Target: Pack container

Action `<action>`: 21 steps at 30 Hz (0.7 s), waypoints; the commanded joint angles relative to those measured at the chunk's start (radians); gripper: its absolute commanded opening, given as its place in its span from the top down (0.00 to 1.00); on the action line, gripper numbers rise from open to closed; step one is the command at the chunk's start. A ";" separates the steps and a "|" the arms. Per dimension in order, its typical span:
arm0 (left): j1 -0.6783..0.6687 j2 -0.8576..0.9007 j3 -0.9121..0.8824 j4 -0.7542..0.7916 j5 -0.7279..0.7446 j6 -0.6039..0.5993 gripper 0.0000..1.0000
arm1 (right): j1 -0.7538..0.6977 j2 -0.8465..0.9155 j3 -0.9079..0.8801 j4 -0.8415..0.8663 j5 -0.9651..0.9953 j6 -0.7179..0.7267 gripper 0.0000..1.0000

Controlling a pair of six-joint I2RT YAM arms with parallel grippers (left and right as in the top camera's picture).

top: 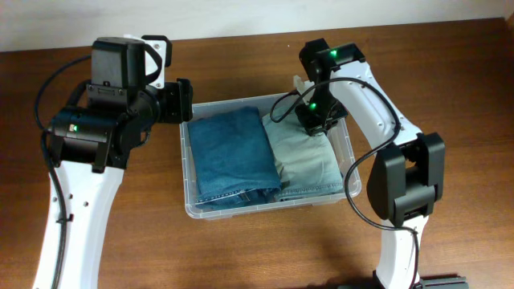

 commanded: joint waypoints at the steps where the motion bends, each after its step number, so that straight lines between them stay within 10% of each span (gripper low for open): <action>1: 0.003 -0.003 -0.003 0.000 -0.029 0.016 0.28 | 0.023 -0.200 0.122 -0.014 0.084 0.018 0.63; 5: 0.008 -0.003 -0.003 -0.005 -0.066 0.015 0.13 | -0.027 -0.347 0.188 0.032 0.114 0.041 0.01; 21: 0.314 0.082 -0.003 -0.015 -0.063 -0.006 0.01 | -0.407 -0.349 0.116 0.052 -0.024 0.055 0.01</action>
